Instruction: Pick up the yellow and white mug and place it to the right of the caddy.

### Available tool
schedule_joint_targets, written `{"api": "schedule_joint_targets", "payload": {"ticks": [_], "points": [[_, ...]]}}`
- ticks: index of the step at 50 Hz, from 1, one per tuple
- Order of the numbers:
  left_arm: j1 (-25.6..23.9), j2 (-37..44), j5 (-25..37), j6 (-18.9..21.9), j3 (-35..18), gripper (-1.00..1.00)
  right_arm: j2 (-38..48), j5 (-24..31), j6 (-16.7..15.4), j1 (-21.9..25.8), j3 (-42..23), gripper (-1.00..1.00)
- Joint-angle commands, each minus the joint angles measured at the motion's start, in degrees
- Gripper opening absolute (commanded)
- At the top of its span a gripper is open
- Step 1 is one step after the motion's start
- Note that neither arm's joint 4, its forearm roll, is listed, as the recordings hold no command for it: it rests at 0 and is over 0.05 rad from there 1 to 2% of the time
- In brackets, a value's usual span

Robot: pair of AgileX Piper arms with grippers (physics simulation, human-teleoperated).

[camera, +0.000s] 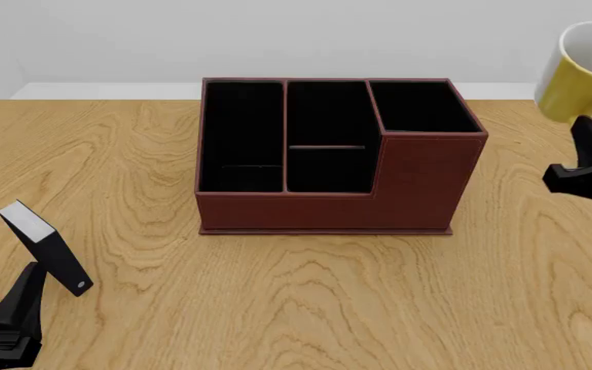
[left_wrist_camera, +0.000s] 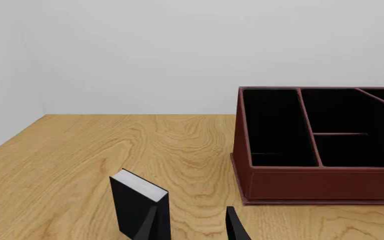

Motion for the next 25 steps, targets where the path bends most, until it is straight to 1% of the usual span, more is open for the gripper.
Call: {"api": "schedule_joint_targets", "payload": {"ticks": [1, 5, 9, 25], "points": [[0.00, 0.00, 0.00, 0.00, 0.00, 1.00, 3.41, -3.90, 0.92, -1.30, 1.25, -1.00], [0.00, 0.00, 0.00, 0.00, 0.00, 1.00, 4.06, -4.65, 1.06, -1.06, 1.66, -1.00], [0.00, 0.00, 0.00, 0.00, 0.00, 1.00, 5.76, -6.54, 0.88, -0.85, 2.69, -1.00], [0.00, 0.00, 0.00, 0.00, 0.00, 1.00, 8.61, -9.82, 1.27, -2.07, 4.77, -1.00]]}}
